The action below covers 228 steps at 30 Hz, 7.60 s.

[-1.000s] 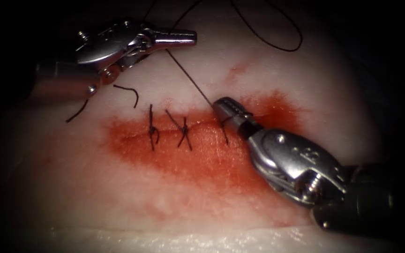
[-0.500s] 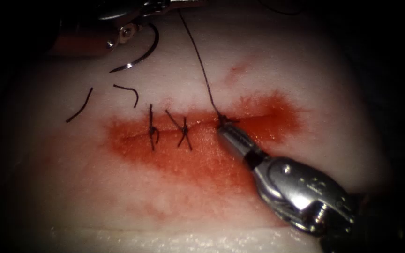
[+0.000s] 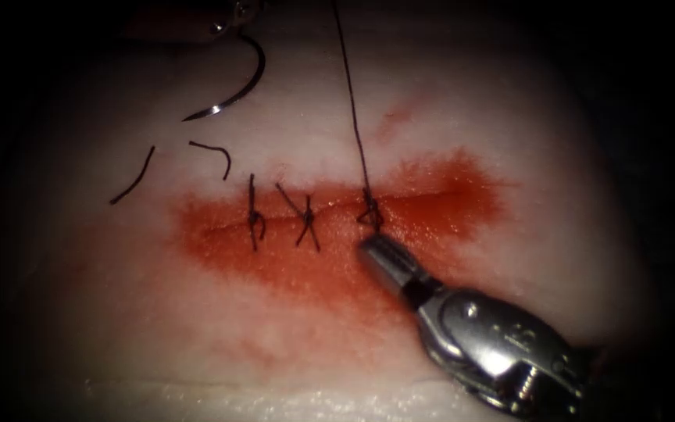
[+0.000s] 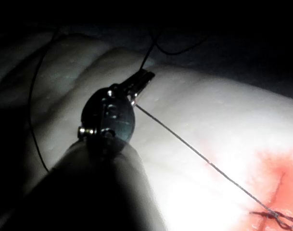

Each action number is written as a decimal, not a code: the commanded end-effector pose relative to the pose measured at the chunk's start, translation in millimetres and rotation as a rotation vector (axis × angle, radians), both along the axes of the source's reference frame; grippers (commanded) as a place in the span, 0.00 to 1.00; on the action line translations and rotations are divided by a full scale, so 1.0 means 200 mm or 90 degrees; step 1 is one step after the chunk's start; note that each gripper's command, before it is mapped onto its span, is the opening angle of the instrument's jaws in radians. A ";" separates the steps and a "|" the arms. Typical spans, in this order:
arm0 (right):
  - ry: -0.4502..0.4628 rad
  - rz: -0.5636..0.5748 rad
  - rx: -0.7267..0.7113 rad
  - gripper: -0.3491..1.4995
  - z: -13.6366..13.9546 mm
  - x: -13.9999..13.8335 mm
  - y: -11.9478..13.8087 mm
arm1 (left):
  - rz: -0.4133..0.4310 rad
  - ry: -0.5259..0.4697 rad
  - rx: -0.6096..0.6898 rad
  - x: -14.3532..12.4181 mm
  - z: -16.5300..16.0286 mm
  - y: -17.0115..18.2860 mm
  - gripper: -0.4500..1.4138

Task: Wound Closure
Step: Pull downward on tail with right tool and pull upward on left grasper to tighten knot, then pull up on suture with left gripper, then snip suture with blades of right end-effector, then release suture from left jaws, then pick up remaining tail of knot with left grasper

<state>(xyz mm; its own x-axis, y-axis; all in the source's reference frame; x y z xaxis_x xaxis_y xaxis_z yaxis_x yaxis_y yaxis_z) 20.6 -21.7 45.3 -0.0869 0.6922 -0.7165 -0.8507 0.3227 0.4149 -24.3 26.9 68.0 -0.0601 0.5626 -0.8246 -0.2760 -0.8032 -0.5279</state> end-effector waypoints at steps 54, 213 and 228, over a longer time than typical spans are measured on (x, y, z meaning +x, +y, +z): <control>-0.017 -0.086 0.005 0.71 -0.012 -0.016 0.010 | -0.004 0.007 0.017 0.017 -0.060 -0.012 0.00; -0.129 -0.208 -0.091 0.95 -0.031 -0.048 0.012 | 0.032 0.260 -0.050 0.063 -0.055 -0.098 0.95; -0.106 -0.294 -0.115 0.97 -0.028 -0.048 0.014 | 0.085 0.176 -0.085 0.038 -0.072 -0.140 0.77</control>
<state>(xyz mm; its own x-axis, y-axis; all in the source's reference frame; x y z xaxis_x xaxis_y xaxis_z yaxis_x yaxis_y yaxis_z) 10.2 -18.4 39.1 0.3237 0.4940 -0.8070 -0.6506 0.7355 0.1893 -17.0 -1.6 52.5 -0.3580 0.4178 -0.8350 -0.2837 -0.9007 -0.3290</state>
